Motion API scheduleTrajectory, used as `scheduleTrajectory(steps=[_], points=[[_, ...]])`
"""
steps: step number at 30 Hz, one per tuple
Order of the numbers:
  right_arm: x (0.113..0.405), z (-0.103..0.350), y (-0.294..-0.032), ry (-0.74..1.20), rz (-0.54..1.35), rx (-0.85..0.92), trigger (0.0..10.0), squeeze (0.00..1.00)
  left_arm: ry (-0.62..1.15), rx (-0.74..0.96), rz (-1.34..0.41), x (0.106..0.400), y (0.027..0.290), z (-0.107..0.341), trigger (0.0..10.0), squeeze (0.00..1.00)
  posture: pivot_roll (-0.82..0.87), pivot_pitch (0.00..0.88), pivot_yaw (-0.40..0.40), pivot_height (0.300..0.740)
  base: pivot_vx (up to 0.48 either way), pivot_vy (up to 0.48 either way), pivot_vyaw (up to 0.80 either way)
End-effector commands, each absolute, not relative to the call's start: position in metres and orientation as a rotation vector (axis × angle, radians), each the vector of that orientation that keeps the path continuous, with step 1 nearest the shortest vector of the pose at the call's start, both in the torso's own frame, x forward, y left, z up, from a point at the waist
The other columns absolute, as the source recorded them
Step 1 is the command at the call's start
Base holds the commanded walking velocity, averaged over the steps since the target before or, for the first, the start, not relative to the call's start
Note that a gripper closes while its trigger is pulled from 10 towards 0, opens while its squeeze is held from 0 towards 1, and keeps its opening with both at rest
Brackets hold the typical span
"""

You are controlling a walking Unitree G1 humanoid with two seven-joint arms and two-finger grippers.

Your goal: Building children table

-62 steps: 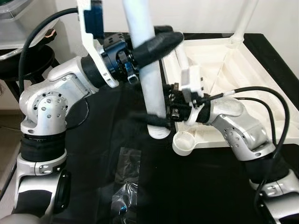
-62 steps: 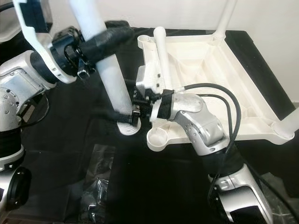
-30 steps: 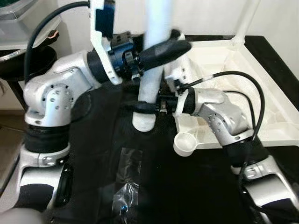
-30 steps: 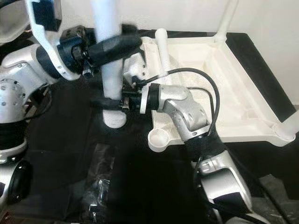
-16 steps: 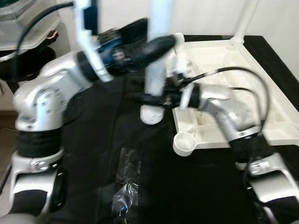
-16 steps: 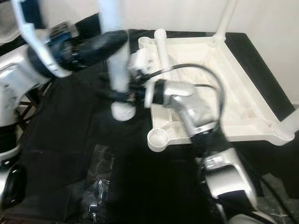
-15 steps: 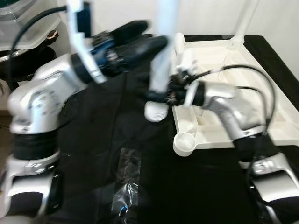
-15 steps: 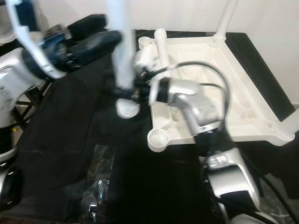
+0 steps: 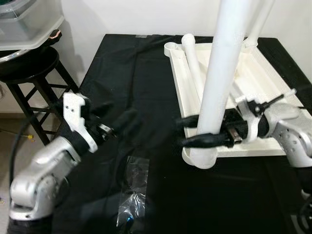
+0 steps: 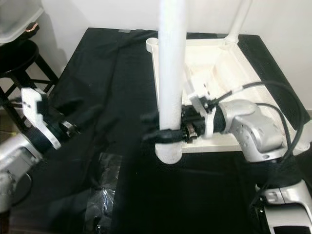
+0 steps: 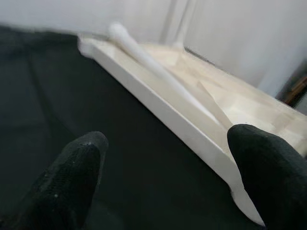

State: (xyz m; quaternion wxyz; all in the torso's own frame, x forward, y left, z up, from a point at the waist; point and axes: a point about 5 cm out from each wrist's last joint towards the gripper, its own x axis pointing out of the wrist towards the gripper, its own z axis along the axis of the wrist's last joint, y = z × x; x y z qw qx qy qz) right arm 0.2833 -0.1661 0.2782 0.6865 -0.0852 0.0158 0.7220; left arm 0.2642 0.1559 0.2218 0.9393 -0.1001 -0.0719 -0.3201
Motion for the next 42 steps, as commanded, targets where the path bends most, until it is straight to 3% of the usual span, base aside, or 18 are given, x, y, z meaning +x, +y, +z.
scheduleTrajectory(steps=[1, 13, 14, 18, 24, 36, 42], points=[[0.277, 0.281, -0.163, 0.02, 1.651, -0.174, 10.0, 0.0, -0.137, -0.22, -0.656, 0.255, 0.15, 0.218, 10.0, 0.0, 0.01, 0.29, 0.012, 0.74, 0.0, -0.48, 0.0], [0.272, 0.274, -0.15, 0.013, 1.7, -0.132, 10.0, 0.0, -0.108, -0.245, -0.591, 0.246, 0.139, 0.205, 10.0, 0.0, 0.01, 0.293, 0.015, 0.74, 0.0, -0.479, 0.0], [0.282, 0.273, -0.134, -0.054, 1.616, -0.125, 10.0, 0.0, -0.104, -0.242, -0.491, 0.252, 0.144, 0.2, 10.0, 0.0, 0.01, 0.294, 0.013, 0.74, 0.0, 0.0, 0.0], [0.284, 0.272, -0.131, -0.064, 1.596, -0.123, 10.0, 0.0, -0.104, -0.243, -0.473, 0.252, 0.145, 0.2, 10.0, 0.0, 0.01, 0.294, 0.013, 0.74, 0.0, 0.0, 0.0], [0.297, 0.27, -0.1, -0.125, 1.479, -0.109, 10.0, 0.0, -0.101, -0.204, -0.366, 0.254, 0.156, 0.195, 10.0, 0.0, 0.01, 0.302, 0.01, 0.74, 0.0, 0.0, 0.0], [0.303, 0.273, -0.076, -0.196, 1.496, -0.18, 10.0, 0.0, -0.086, -0.141, -0.207, 0.255, 0.167, 0.185, 10.0, 0.0, 0.02, 0.31, 0.009, 0.74, 0.0, 0.0, 0.8], [0.309, 0.273, -0.081, -0.163, 1.536, -0.232, 10.0, 0.0, -0.074, -0.123, -0.226, 0.251, 0.161, 0.18, 10.0, 0.0, 0.02, 0.31, 0.007, 0.74, 0.0, 0.0, 0.8]])
